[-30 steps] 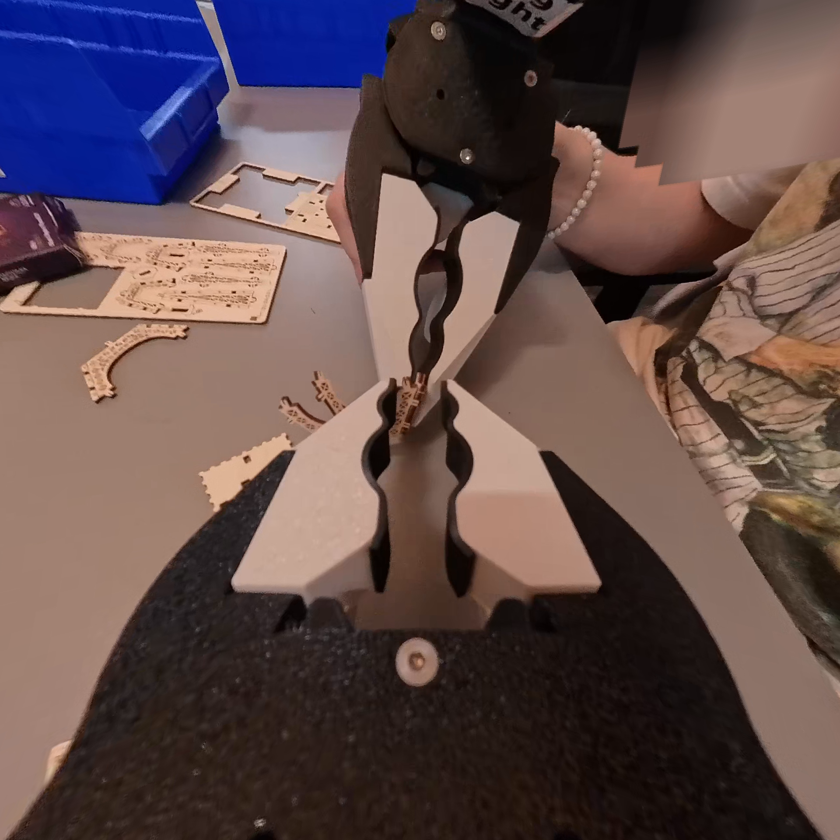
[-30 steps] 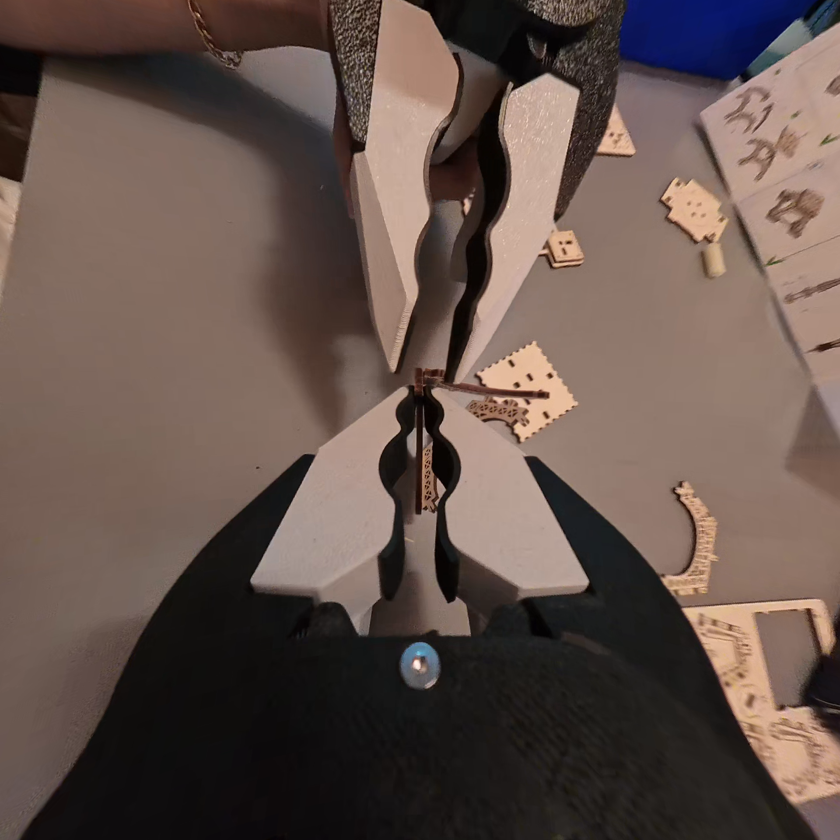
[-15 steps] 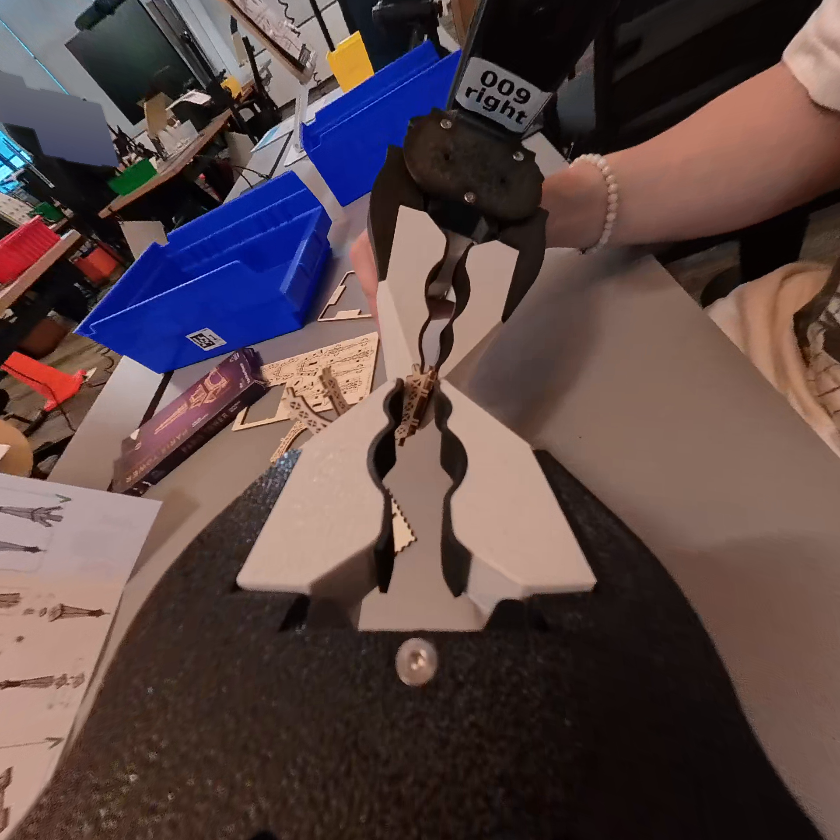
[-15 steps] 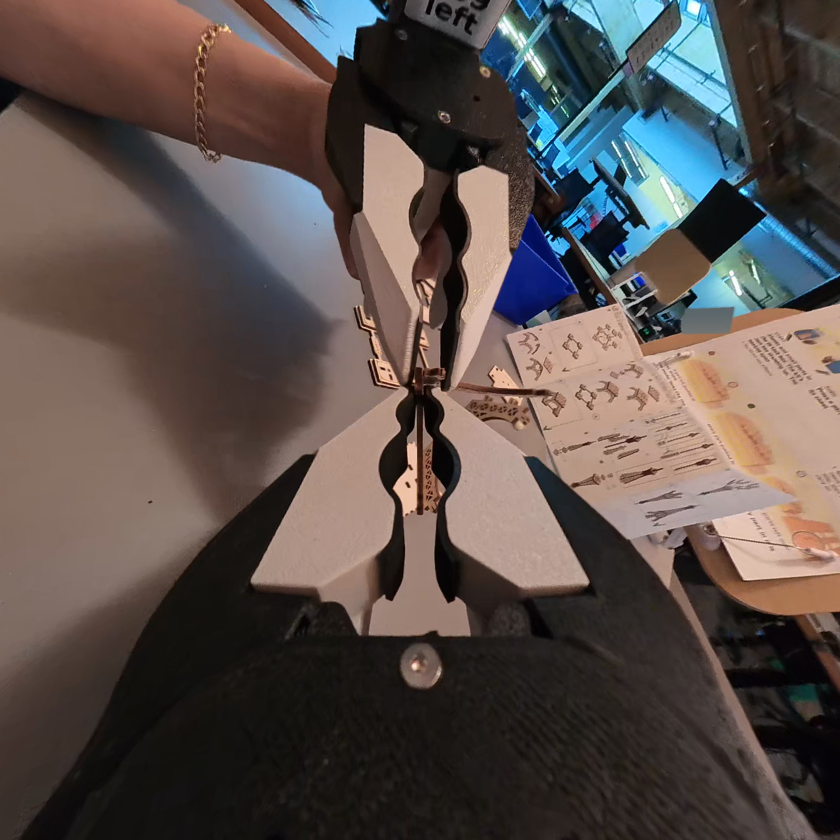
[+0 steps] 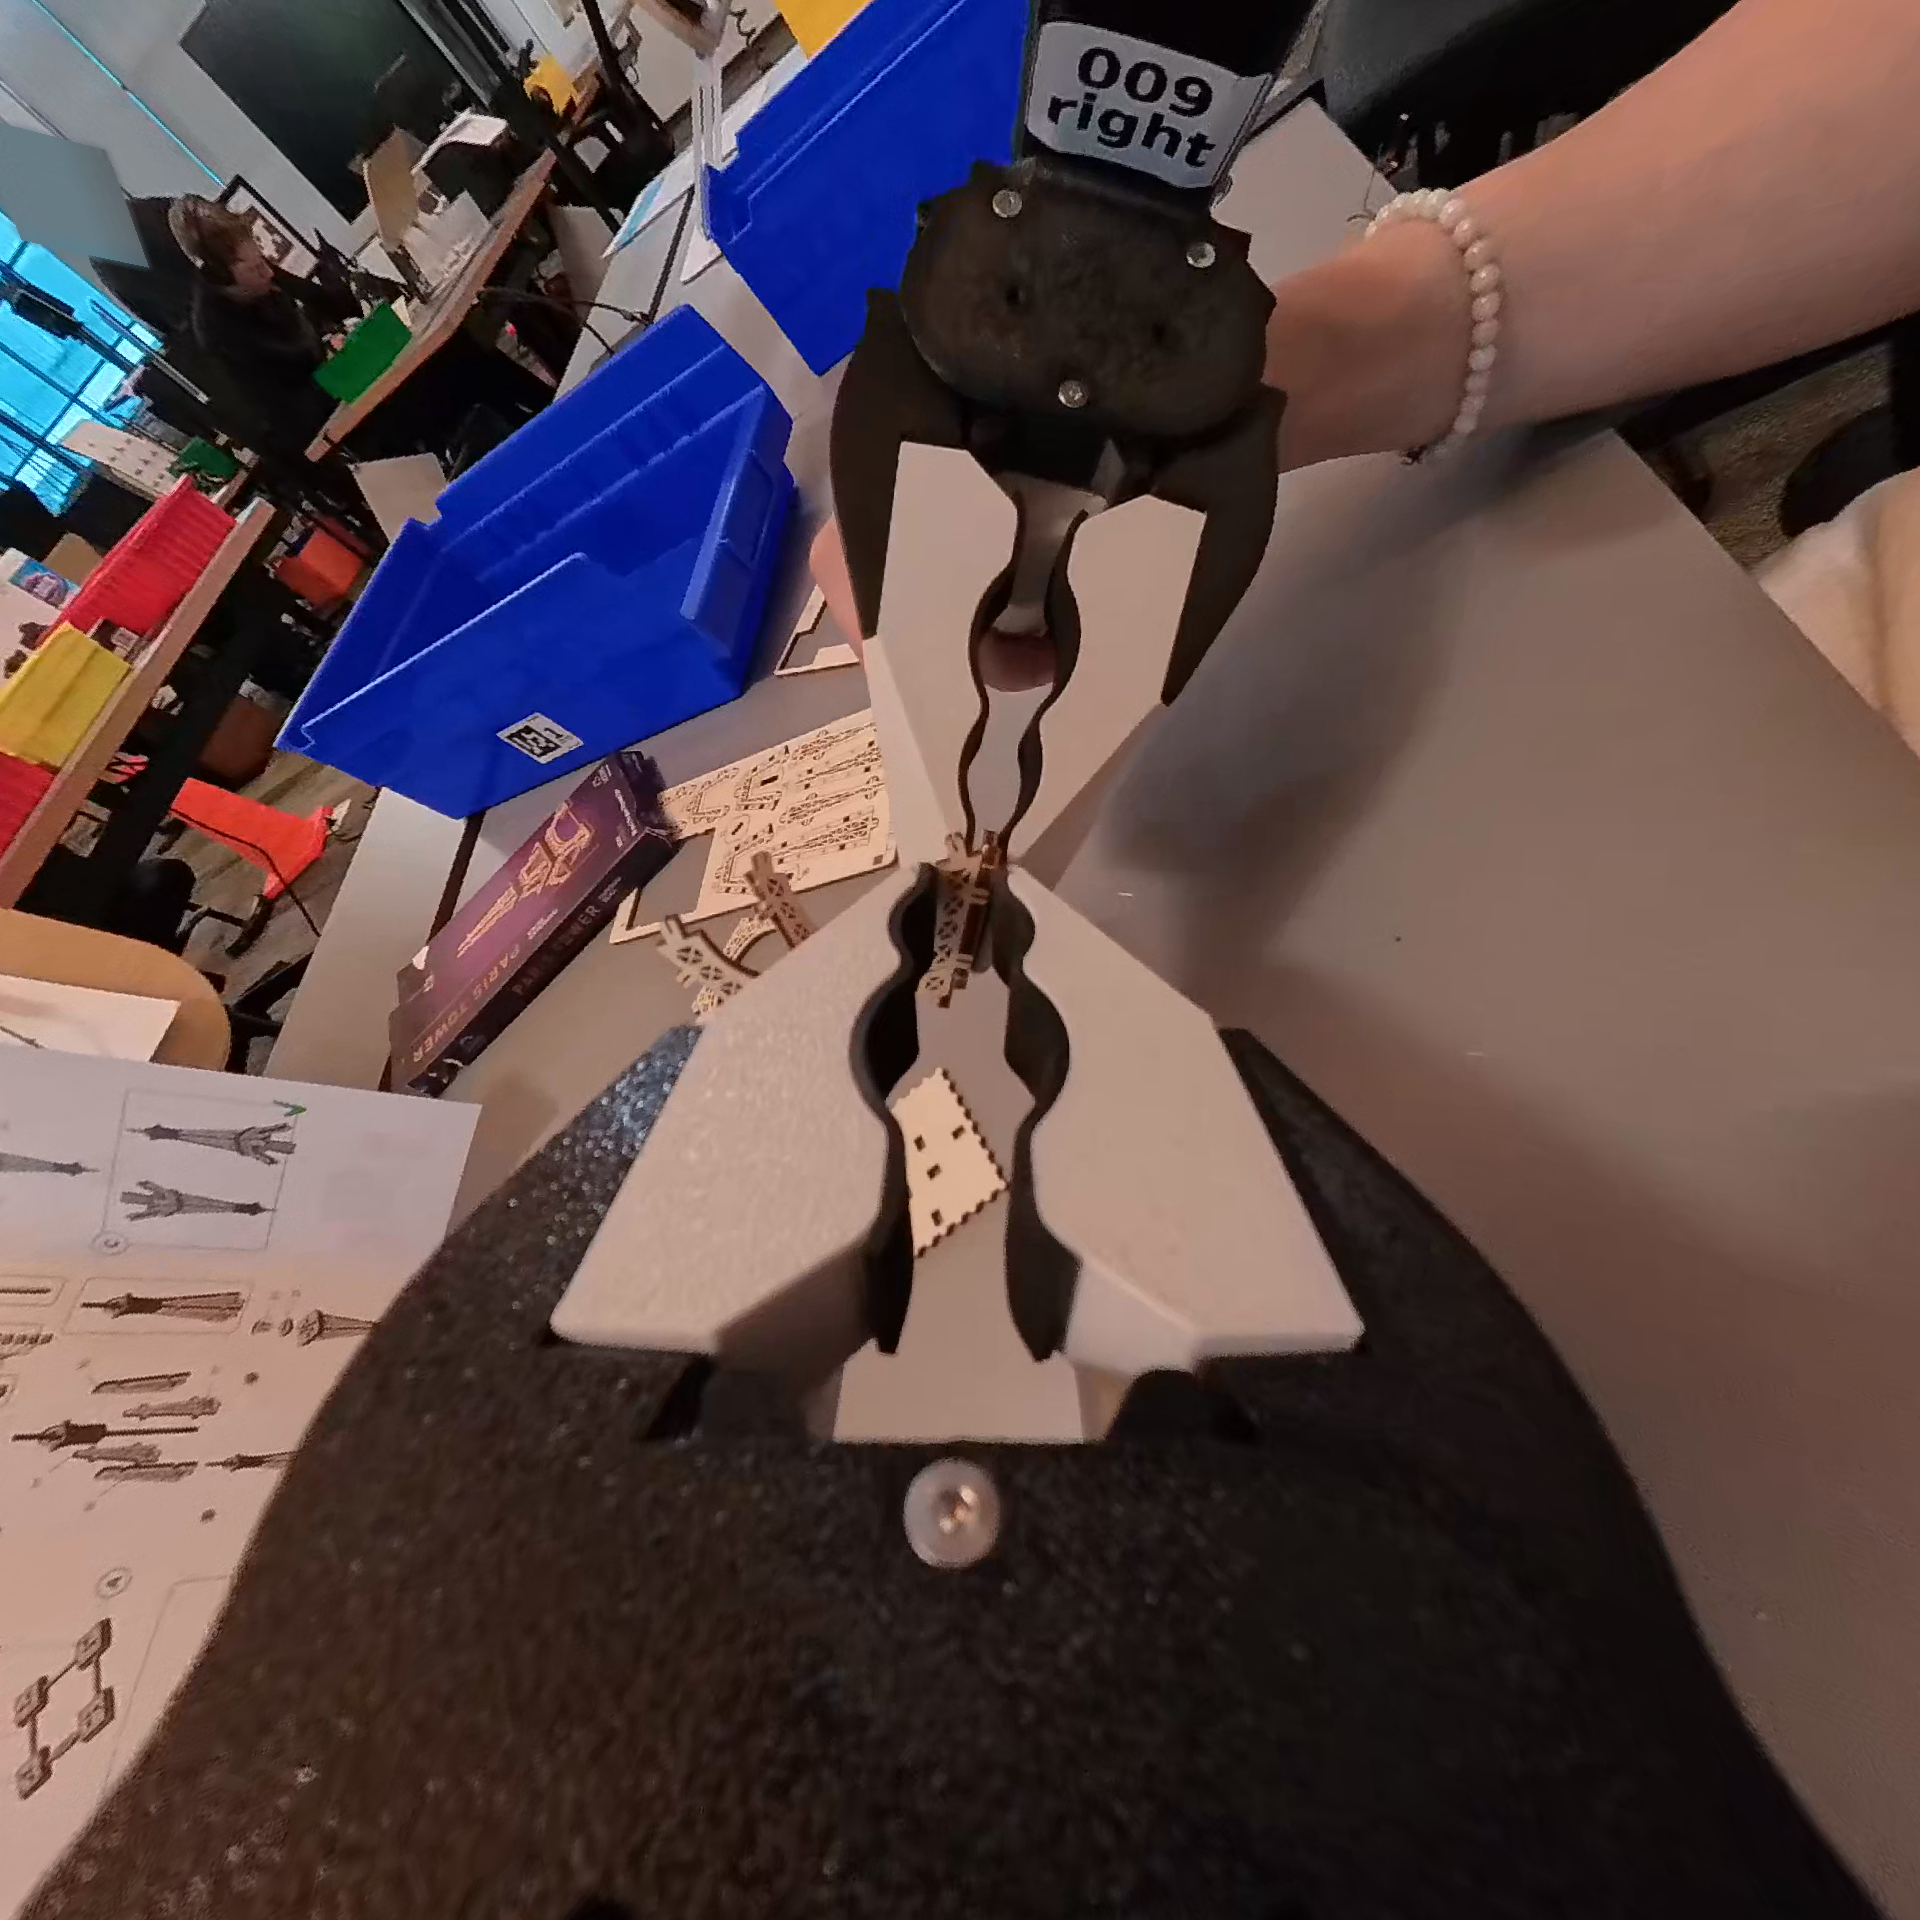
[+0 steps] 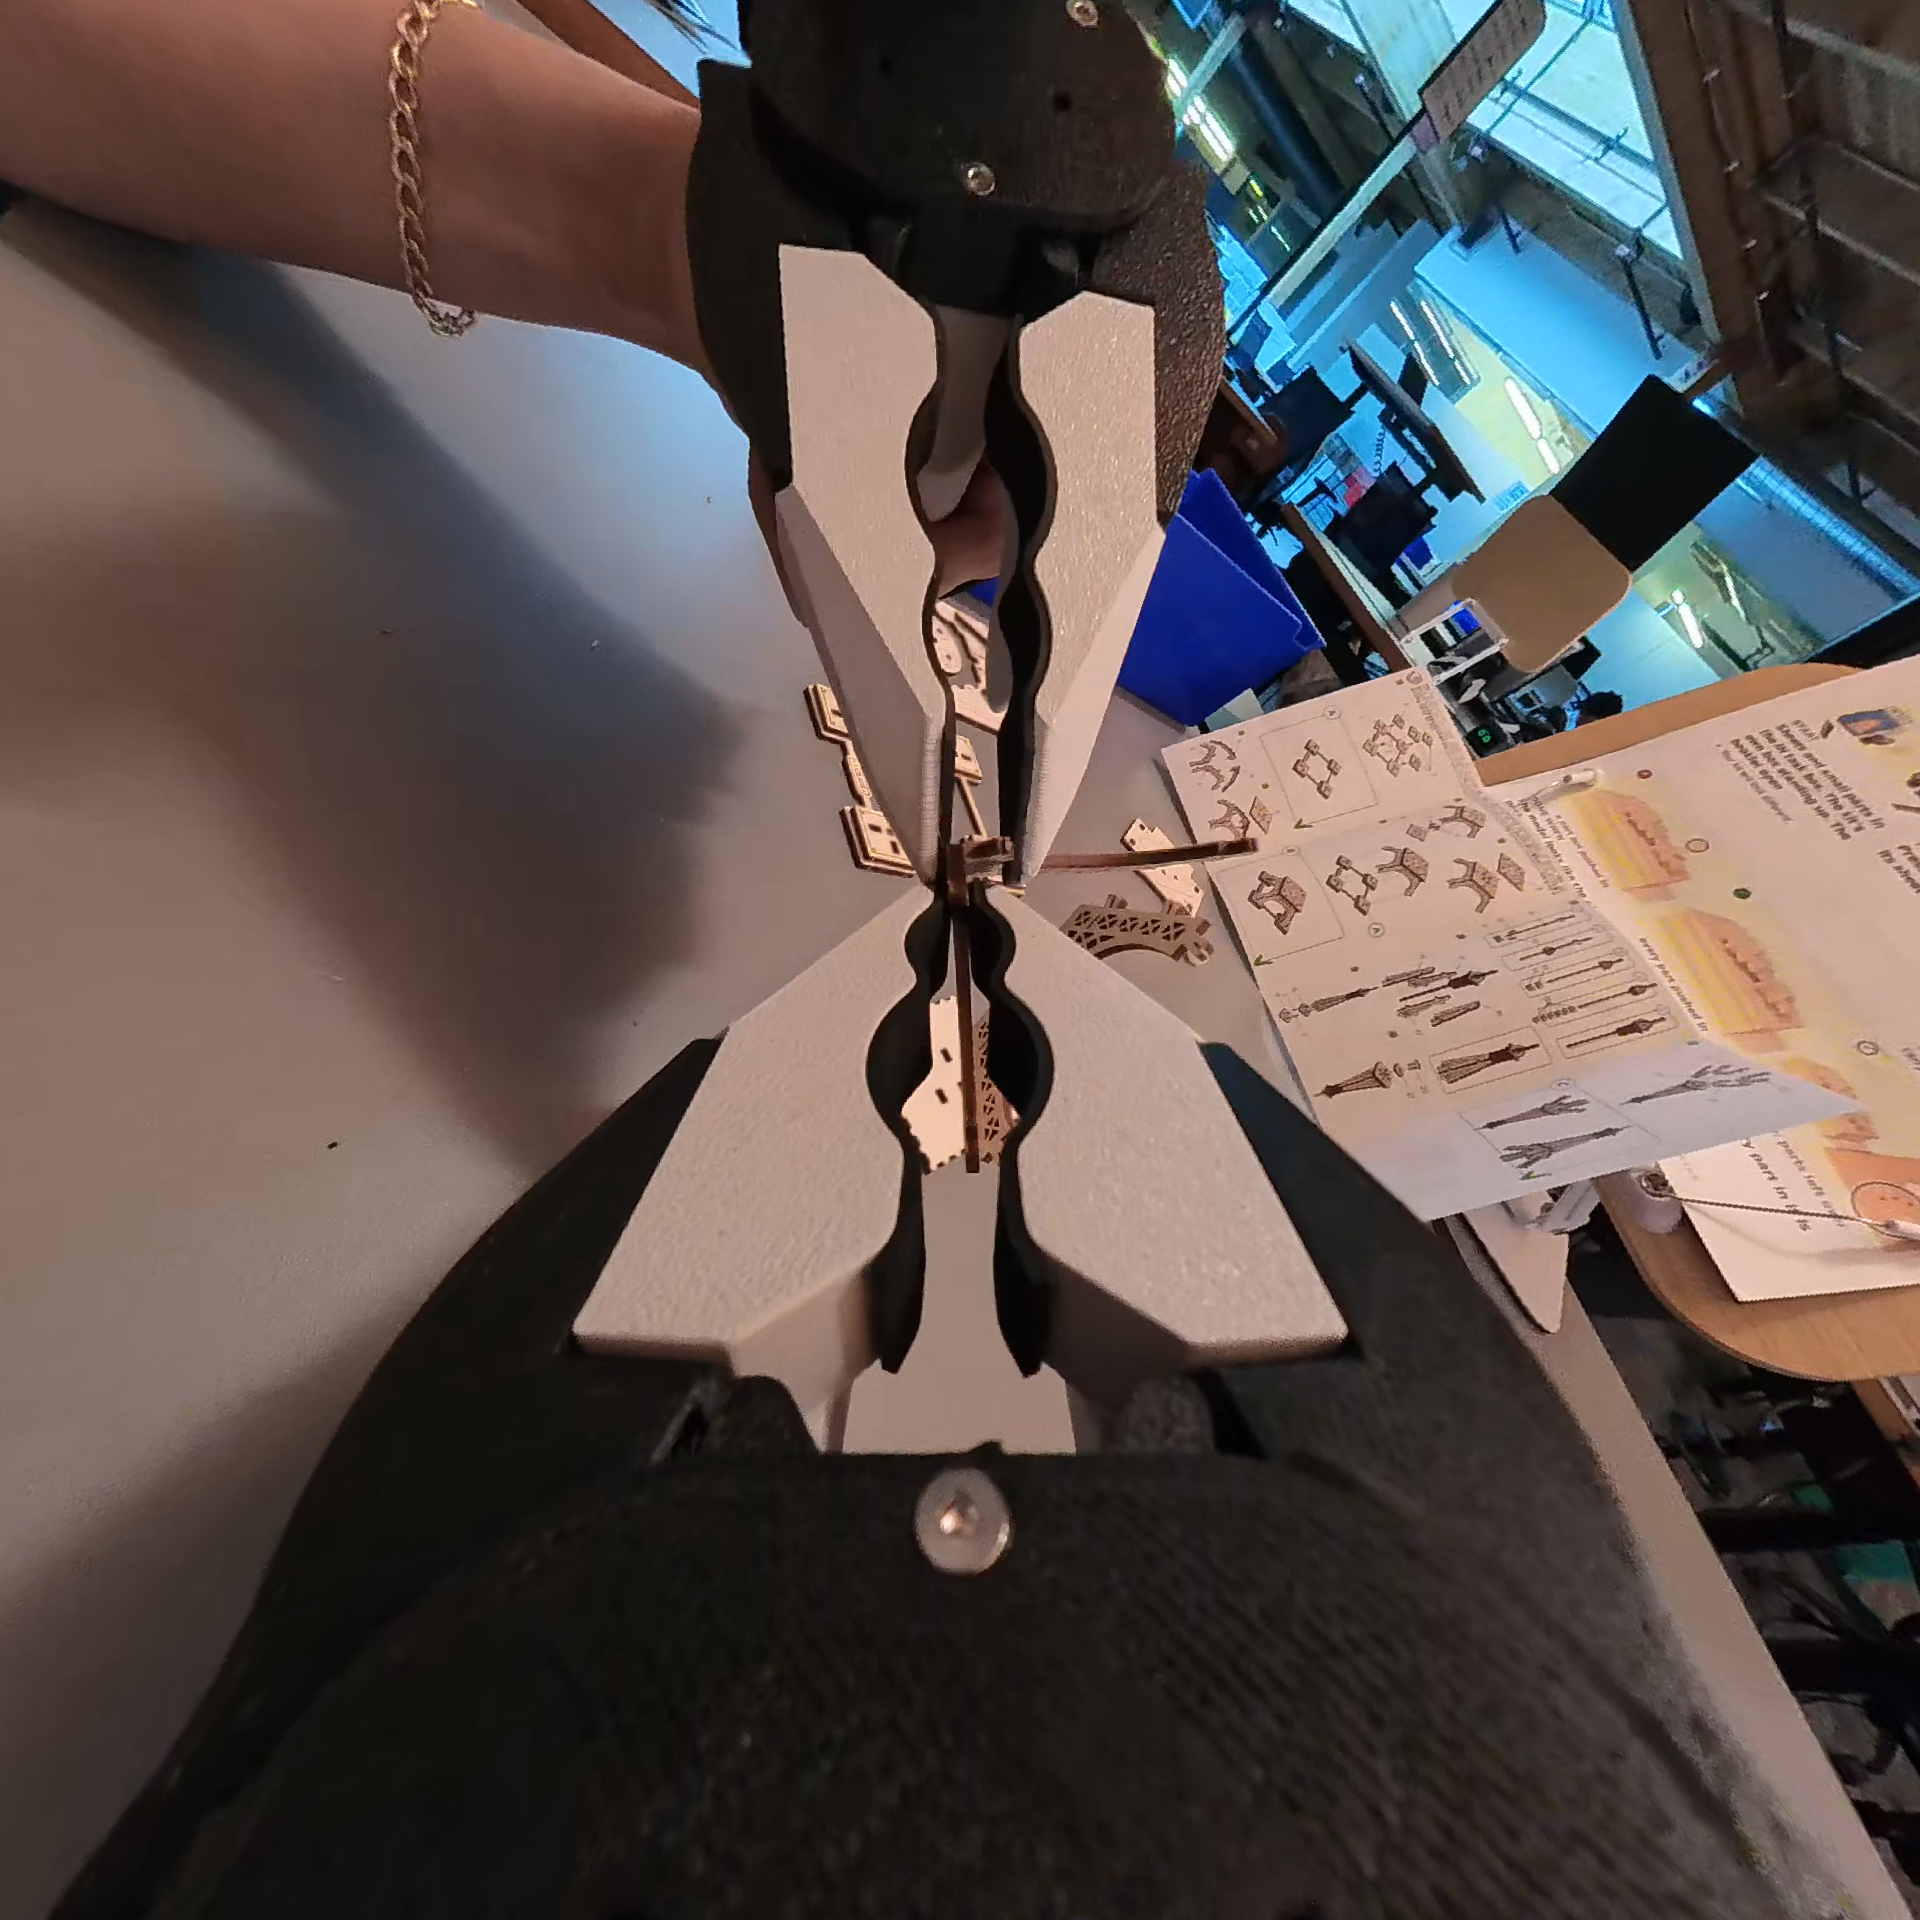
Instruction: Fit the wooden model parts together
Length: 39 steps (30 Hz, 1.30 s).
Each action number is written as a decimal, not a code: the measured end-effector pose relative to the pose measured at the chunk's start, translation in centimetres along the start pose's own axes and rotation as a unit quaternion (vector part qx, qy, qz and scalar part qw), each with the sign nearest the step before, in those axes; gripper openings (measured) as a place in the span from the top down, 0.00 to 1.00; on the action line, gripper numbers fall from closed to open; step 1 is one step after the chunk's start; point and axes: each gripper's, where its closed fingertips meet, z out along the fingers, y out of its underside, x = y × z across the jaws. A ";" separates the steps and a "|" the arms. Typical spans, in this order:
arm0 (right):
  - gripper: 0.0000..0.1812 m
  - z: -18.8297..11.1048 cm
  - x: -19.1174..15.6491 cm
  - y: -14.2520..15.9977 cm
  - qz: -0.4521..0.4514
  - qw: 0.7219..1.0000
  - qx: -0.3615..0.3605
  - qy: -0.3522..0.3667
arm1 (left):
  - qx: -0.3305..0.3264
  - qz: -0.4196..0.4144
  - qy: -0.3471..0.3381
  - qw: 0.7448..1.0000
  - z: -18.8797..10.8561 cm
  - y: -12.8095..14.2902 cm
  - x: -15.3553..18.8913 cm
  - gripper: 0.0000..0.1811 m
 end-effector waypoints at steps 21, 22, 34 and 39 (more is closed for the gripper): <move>1.00 -2.4 0.3 -3.3 0.155 0.967 0.197 -0.046 | 0.024 0.004 0.011 1.000 -2.0 -1.2 -0.1 0.88; 1.00 -2.3 0.1 -3.2 0.151 0.968 0.193 -0.051 | 0.020 0.011 0.013 1.000 -1.9 -1.2 0.0 0.88; 1.00 -2.8 -0.8 -3.8 0.151 0.962 0.214 -0.083 | 0.015 0.040 0.026 0.999 -1.6 -1.9 1.0 0.89; 1.00 -2.7 -0.9 -3.3 0.143 0.966 0.201 -0.083 | 0.000 0.052 0.017 0.998 -1.6 -1.5 0.8 0.86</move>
